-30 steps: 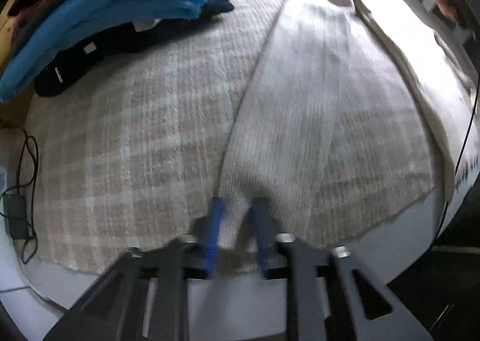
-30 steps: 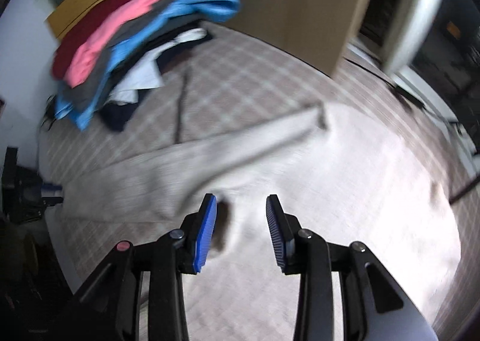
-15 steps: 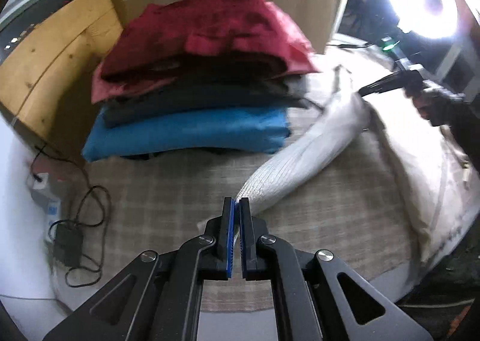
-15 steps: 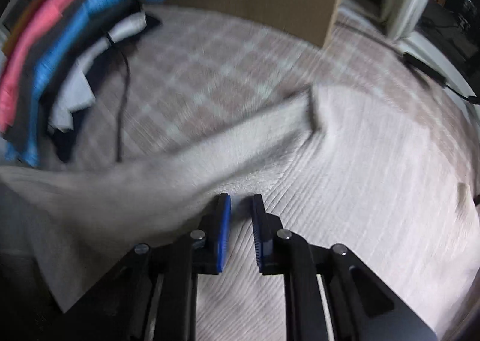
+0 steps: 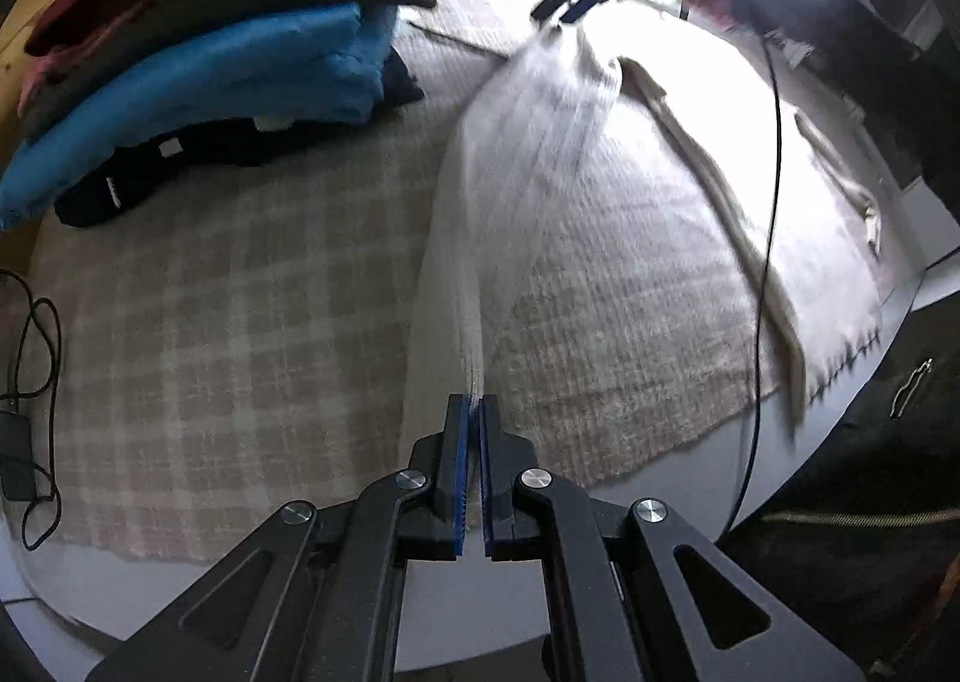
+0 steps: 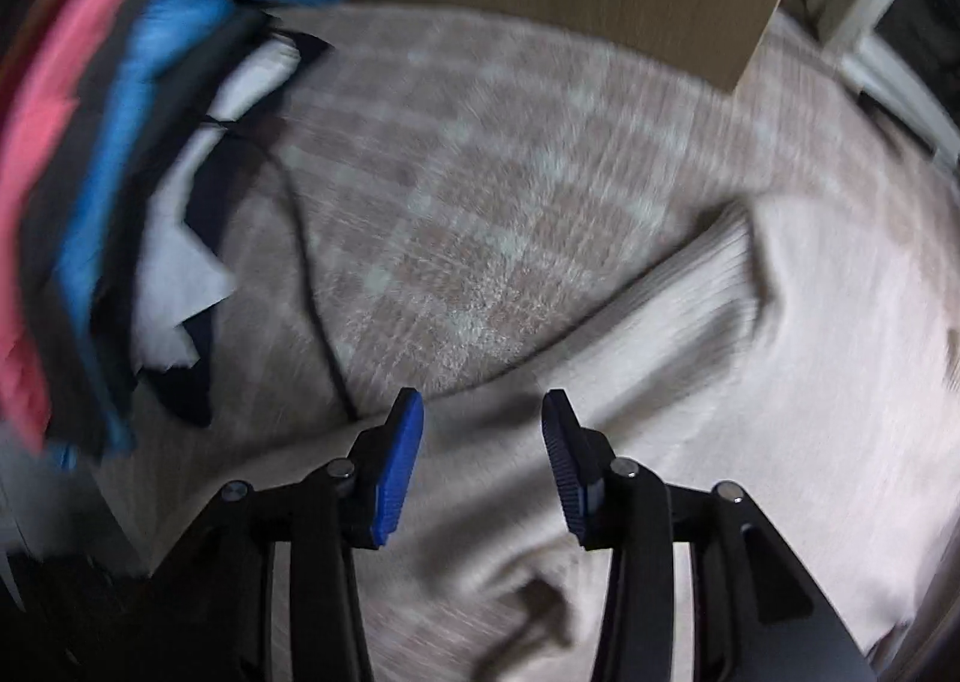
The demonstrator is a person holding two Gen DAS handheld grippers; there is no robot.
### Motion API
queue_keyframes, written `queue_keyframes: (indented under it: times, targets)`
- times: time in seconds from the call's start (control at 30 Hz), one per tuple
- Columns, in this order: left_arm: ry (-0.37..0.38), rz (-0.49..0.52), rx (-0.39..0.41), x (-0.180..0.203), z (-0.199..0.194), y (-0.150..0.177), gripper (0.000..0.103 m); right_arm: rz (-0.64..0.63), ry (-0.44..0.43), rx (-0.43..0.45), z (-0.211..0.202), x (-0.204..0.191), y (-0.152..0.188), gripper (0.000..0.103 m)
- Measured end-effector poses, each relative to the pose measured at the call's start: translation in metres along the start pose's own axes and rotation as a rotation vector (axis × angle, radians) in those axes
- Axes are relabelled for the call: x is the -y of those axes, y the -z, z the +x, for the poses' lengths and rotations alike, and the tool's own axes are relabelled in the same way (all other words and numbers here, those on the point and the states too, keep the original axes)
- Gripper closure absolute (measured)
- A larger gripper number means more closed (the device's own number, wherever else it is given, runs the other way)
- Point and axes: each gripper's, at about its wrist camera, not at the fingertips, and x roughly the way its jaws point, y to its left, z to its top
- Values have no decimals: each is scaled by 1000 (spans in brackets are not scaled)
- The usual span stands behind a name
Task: Fold clothes
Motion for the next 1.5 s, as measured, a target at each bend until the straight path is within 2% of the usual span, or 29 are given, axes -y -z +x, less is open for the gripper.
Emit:
queue_keyframes:
  times: [0.1,0.17,0.27,0.3,0.37,0.5,0.6,0.77,0.9,0.93,1.0,1.1,1.17,1.23,1.33,1.47,1.5]
  targets:
    - [19,8,28,-2,-7,1,100,57,46,-57,14,-3,-10,62]
    - [21,12,41,-4,-9,3,100,47,71,-67,15,-7,-10,63]
    - [38,2,77,-5,-17,0,100,-15,144,-47,15,-14,-4,86]
    - [40,0,94,-4,-22,-1,100,-7,129,-36,13,-10,-2,96]
    - [37,3,125,1,-30,-5,100,26,82,-16,8,-1,2,99]
    - [10,42,185,31,-52,-8,100,55,-23,64,-18,15,13,99]
    - [-3,80,216,68,-71,-5,100,75,-118,145,-47,32,23,99]
    - [-20,163,229,149,-82,-4,100,106,-221,228,-81,80,50,99]
    - [-20,238,216,228,-62,-11,100,104,-263,248,-89,121,73,99]
    - [-1,247,202,246,-54,-12,100,107,-271,246,-90,134,79,99]
    - [55,241,114,280,-17,-11,96,119,-287,218,-74,157,91,98]
    - [51,213,-27,306,17,3,95,160,-232,59,-34,186,112,94]
    - [42,166,-48,309,12,15,95,152,-269,79,-43,196,127,93]
    - [15,107,-31,302,-6,24,85,129,-295,130,-64,206,144,89]
    - [-10,6,9,283,-26,28,84,25,-323,144,-111,205,180,89]
    - [27,-91,30,269,-11,13,84,-192,-270,129,-159,176,219,88]
    - [40,-84,19,272,1,9,84,-237,-245,138,-165,165,221,83]
